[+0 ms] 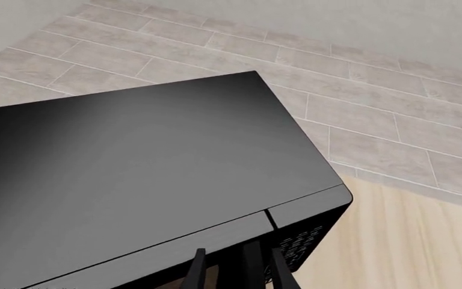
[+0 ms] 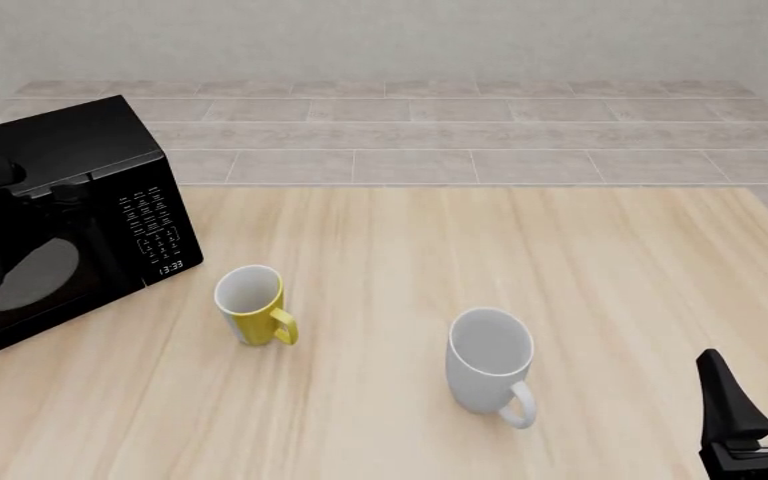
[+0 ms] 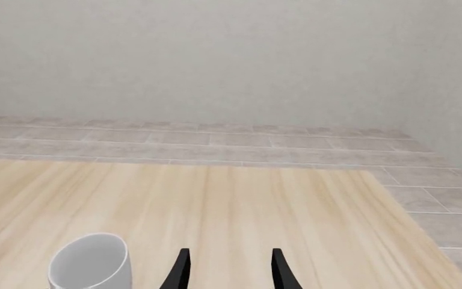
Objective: Close the microwave.
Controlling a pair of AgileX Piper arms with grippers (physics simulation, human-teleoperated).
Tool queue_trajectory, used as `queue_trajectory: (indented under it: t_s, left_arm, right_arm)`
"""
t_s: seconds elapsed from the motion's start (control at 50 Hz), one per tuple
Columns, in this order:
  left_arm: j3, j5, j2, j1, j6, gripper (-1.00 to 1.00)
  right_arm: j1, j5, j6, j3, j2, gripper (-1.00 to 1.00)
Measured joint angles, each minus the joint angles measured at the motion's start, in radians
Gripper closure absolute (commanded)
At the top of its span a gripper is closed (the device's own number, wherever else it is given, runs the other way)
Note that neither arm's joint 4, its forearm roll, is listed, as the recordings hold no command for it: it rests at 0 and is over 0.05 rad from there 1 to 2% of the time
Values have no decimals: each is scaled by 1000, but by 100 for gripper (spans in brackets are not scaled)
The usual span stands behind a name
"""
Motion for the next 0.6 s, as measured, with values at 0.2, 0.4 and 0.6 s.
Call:
queue_trajectory:
  t_s: [0.2,0.4,0.6]
  left_arm:
    - [18,-27,-2,-13,33,-100]
    - [168,-51,-157,-42,114,-100]
    - [331,33,-479,-92,163,-100]
  right_arm:
    - [1,1,-2,0,1,-100]
    - [-2,1,-8,1,3,-100]
    - [-4,7,-19,0,-8,-100]
